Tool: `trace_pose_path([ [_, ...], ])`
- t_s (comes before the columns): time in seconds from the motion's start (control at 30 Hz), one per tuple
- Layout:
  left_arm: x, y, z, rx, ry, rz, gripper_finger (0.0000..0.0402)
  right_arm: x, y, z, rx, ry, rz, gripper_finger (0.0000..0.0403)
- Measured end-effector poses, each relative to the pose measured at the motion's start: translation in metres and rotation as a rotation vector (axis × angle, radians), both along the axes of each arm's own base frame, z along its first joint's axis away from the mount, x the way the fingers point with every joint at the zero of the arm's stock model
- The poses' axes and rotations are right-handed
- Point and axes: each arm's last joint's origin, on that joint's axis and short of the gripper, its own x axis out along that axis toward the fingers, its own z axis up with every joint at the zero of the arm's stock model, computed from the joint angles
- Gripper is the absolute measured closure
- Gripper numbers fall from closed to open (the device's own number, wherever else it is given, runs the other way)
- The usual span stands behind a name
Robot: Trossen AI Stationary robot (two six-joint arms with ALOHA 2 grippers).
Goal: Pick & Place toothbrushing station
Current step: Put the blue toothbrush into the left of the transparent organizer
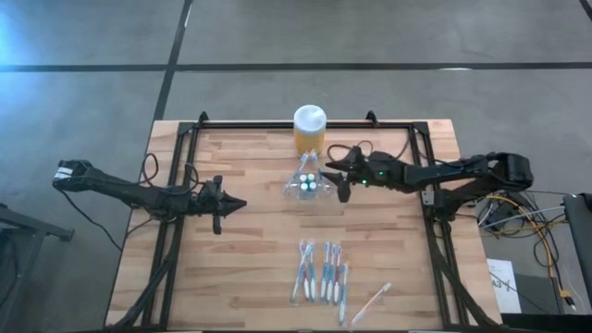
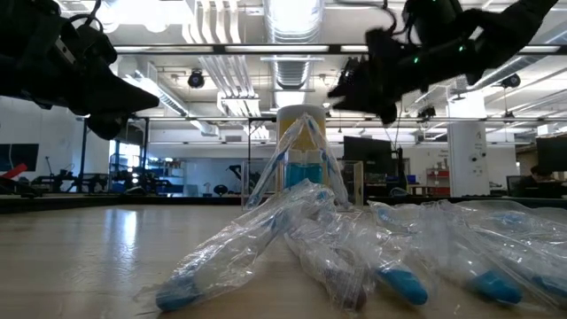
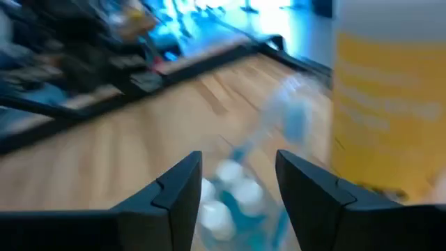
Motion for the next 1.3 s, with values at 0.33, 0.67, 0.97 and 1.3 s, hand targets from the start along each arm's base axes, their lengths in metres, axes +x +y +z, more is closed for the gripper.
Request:
trace_pose_path([
  [0.33,0.000,-0.001,0.000,-0.001,0.001,-0.028,0.0398,-0.051,0.039,0.068,-0.135,-0.260,0.237,0.0293],
  [0.67,-0.001,0.003,0.000,0.034,-0.001,0.082,0.0399,-0.090,0.059,0.063,-0.160,-0.345,0.321,0.0391],
  [0.97,0.000,0.001,0.000,-0.049,-0.011,0.043,0.0394,-0.110,0.067,-0.001,-0.075,-0.469,0.304,0.0394],
  [1.3,0.000,0.001,0.003,-0.072,-0.026,0.039,0.0391,-0.117,0.065,-0.023,-0.067,-0.435,0.236,0.0394],
])
